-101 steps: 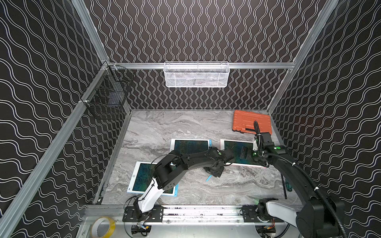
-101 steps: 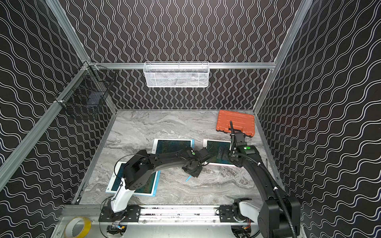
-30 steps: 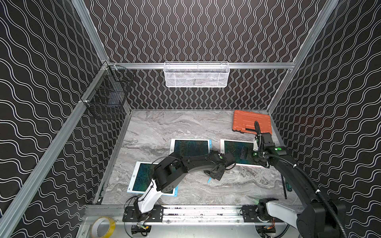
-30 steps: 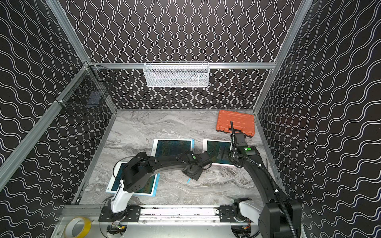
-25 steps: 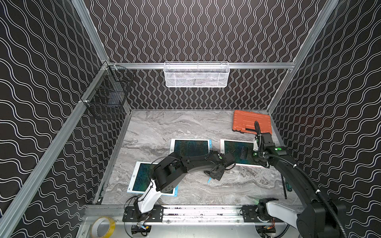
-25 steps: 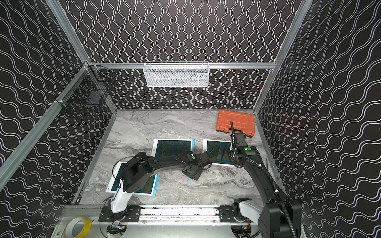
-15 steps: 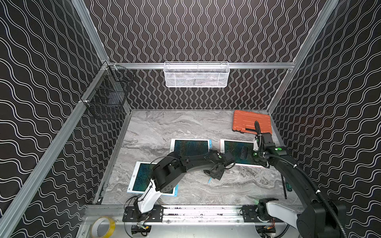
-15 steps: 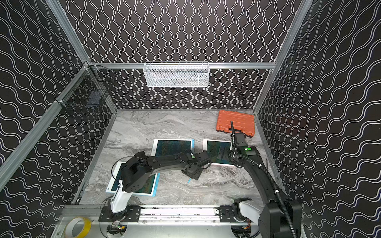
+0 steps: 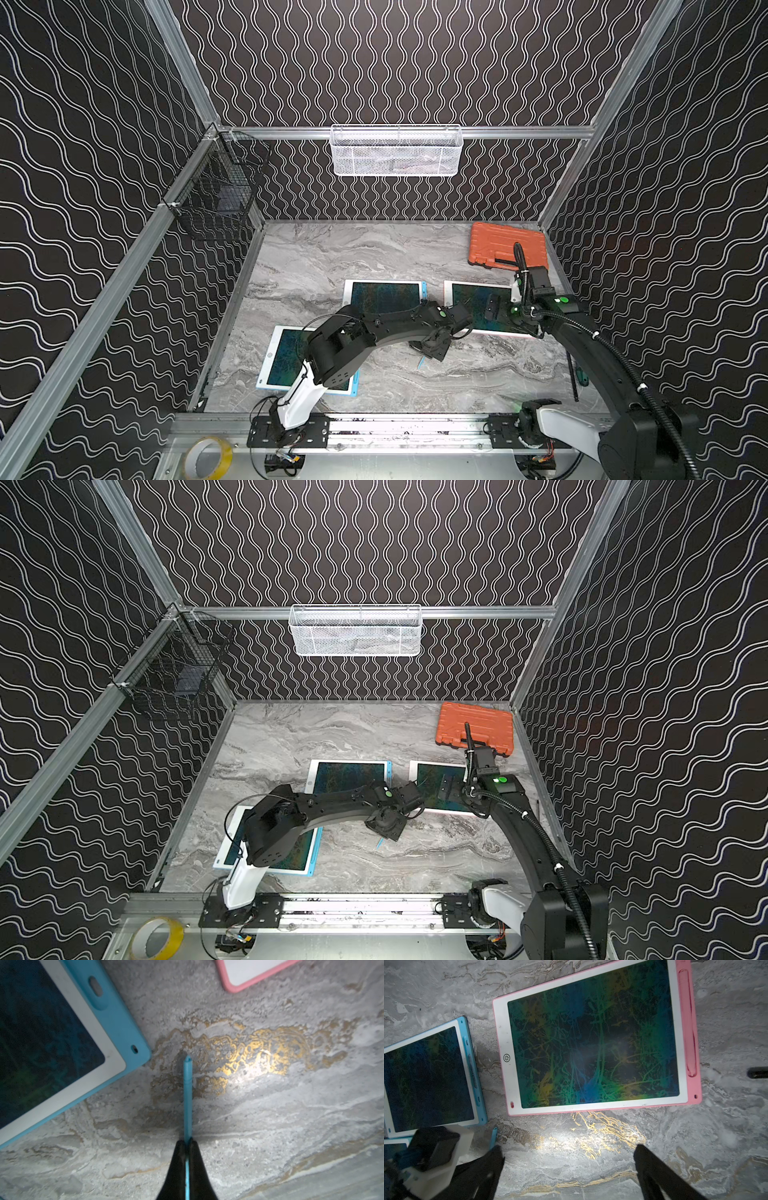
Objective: Place the stylus back onto the writing tablet
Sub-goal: Pick up the stylus from the center of the board.
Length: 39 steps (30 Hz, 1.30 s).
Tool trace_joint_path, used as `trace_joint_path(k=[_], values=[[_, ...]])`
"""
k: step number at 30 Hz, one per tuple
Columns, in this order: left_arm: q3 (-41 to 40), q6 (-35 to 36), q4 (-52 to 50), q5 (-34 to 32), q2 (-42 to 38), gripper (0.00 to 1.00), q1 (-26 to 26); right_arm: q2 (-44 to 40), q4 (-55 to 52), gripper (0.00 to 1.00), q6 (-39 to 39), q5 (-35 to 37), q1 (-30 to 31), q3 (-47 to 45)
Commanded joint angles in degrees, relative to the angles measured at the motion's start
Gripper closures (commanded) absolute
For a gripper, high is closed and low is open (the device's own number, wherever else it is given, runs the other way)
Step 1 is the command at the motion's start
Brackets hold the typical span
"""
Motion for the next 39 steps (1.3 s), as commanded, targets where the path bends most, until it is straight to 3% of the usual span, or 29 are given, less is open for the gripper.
trace_joint_path(k=[1, 25, 34, 39], values=[[-0.62, 0.40, 0.52, 1.25, 1.71, 0.99, 0.14, -0.21, -0.18, 0.00, 0.18, 0.61, 0.09, 0.54], [-1.23, 0.23, 0.77, 1.58, 2.77, 0.93, 0.14, -0.07, -0.27, 0.00, 0.03, 0.86, 0.10, 0.71], [-1.06, -0.12, 0.89, 1.04, 1.65, 1.00, 0.27, 0.01, -0.33, 0.00, -0.04, 1.03, 0.08, 0.74], [-0.16, 0.27, 1.02, 1.77, 2.67, 0.96, 0.27, 0.05, -0.18, 0.00, 0.03, 1.10, 0.03, 0.74]])
